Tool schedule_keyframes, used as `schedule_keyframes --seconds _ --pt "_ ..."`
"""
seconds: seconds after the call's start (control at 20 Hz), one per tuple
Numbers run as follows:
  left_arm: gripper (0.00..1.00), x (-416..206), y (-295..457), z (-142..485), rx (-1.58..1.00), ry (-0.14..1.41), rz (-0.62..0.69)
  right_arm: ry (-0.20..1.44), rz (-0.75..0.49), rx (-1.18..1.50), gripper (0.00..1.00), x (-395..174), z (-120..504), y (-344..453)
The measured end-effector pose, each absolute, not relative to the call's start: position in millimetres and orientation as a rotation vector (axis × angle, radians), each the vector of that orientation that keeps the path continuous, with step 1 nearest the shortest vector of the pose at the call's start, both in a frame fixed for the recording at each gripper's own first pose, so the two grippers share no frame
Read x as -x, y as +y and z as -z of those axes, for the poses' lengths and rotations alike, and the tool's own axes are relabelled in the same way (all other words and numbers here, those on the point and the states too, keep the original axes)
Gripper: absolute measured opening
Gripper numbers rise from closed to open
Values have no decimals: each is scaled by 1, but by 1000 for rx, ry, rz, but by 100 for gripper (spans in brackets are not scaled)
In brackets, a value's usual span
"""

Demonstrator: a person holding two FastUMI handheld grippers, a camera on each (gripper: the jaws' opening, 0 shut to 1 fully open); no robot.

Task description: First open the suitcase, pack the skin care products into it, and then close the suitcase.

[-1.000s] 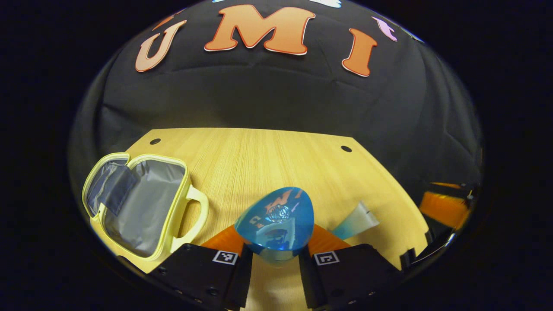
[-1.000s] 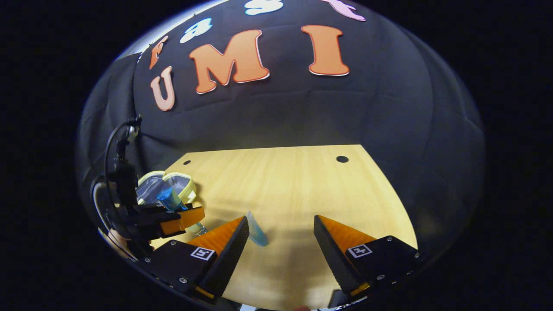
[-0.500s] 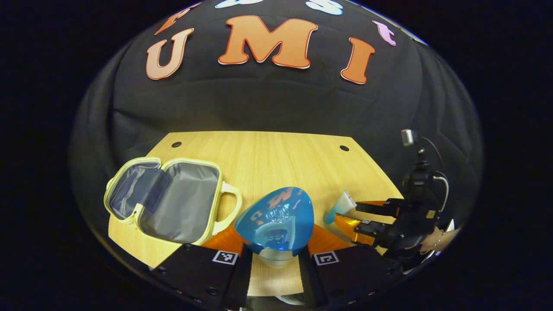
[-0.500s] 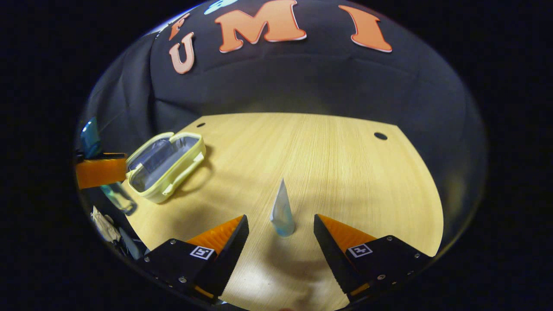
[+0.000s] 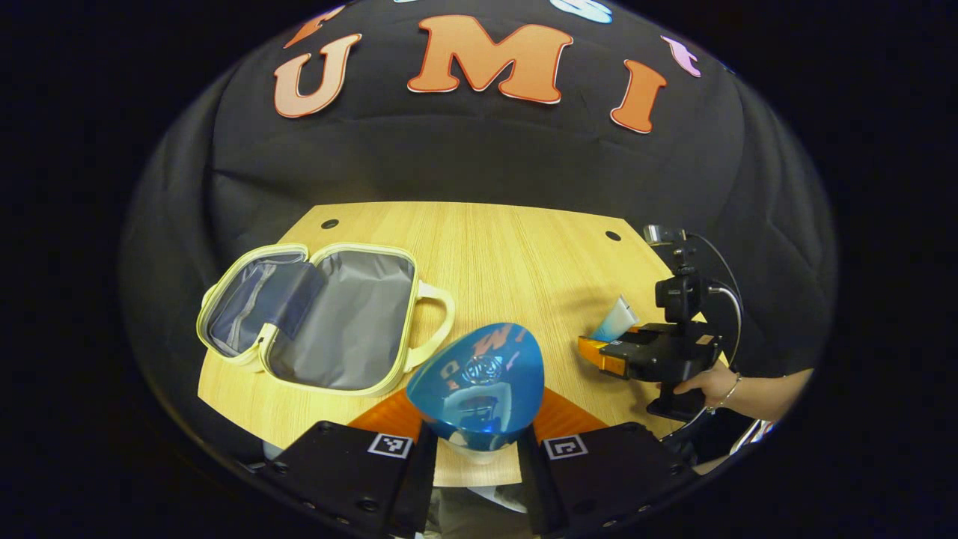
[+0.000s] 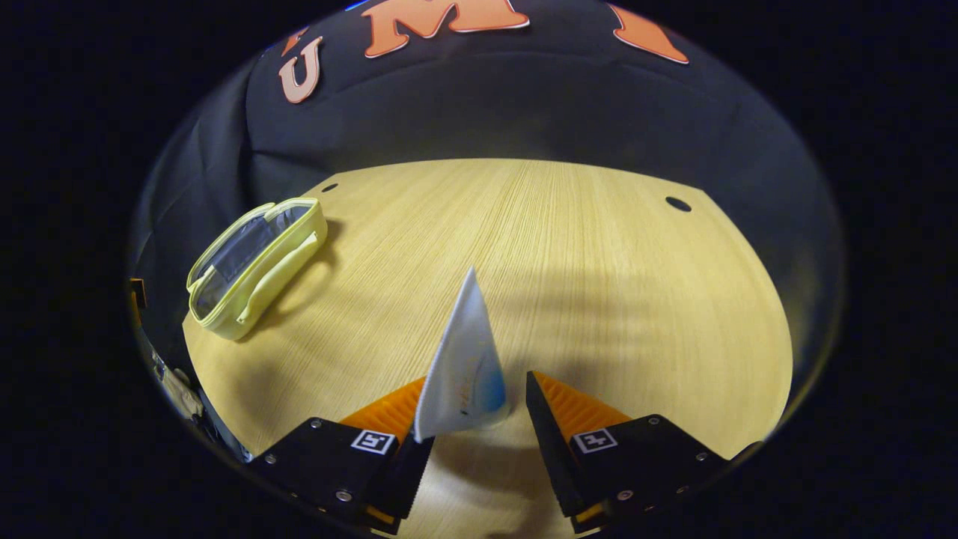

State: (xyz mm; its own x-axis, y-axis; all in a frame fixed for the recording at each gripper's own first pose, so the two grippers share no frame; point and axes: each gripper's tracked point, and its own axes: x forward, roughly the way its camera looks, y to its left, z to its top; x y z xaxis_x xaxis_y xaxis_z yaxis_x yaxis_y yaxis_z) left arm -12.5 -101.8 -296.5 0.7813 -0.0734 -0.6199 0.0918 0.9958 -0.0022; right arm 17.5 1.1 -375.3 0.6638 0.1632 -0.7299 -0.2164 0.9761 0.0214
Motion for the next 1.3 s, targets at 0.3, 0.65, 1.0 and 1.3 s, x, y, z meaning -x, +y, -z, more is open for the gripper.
schedule_keyframes --seconds 0.3,0.65,1.0,1.3 --pt "49 6 -68 281 -90 690 170 861 -191 53 41 0 360 9" --pt "49 -25 59 259 -232 815 270 896 -182 -272 41 24 297 96" --pt "49 -78 114 303 -244 1116 391 868 -217 -440 41 51 268 218" --pt "49 -148 88 365 -250 1306 411 914 -175 -519 41 88 274 244"
